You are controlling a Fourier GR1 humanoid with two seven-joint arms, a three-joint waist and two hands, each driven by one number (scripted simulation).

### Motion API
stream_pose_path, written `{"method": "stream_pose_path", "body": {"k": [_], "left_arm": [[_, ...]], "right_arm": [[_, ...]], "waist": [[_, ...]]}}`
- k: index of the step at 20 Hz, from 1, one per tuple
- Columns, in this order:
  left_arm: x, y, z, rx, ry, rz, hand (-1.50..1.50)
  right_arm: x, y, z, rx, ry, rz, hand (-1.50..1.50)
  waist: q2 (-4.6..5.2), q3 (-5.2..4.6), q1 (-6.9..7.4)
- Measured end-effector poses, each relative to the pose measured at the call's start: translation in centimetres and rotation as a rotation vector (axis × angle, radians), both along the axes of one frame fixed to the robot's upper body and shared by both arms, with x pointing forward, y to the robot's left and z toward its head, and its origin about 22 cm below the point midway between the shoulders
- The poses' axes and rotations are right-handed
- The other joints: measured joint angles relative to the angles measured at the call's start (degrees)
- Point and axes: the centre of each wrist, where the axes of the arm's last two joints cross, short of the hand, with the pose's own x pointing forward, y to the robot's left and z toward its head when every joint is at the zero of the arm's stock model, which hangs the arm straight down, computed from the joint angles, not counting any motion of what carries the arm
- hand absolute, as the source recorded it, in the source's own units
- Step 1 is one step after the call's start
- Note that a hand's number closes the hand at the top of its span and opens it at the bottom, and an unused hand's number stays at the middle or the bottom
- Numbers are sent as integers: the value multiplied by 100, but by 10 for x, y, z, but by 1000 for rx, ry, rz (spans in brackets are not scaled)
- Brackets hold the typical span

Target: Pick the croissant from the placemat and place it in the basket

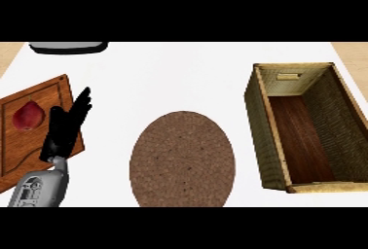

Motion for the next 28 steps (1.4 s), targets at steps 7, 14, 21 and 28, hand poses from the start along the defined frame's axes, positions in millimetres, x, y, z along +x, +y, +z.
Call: {"method": "stream_pose_path", "body": {"k": [7, 14, 21, 28], "left_arm": [[4, 0, 5, -1, -2, -10, 0], [3, 1, 8, 4, -5, -18, 0], [4, -8, 6, 7, -10, -20, 0], [5, 1, 8, 1, -1, -16, 0]], "right_arm": [[-4, -23, -42, 142, 66, -30, -150], [-15, -39, -79, 268, 34, -65, -150], [-33, -48, -78, 362, -202, -131, -150], [-66, -87, -69, 445, -371, -289, -150]], "waist": [[14, 0, 41], [29, -1, 95], [33, 0, 108], [22, -1, 60]]}}
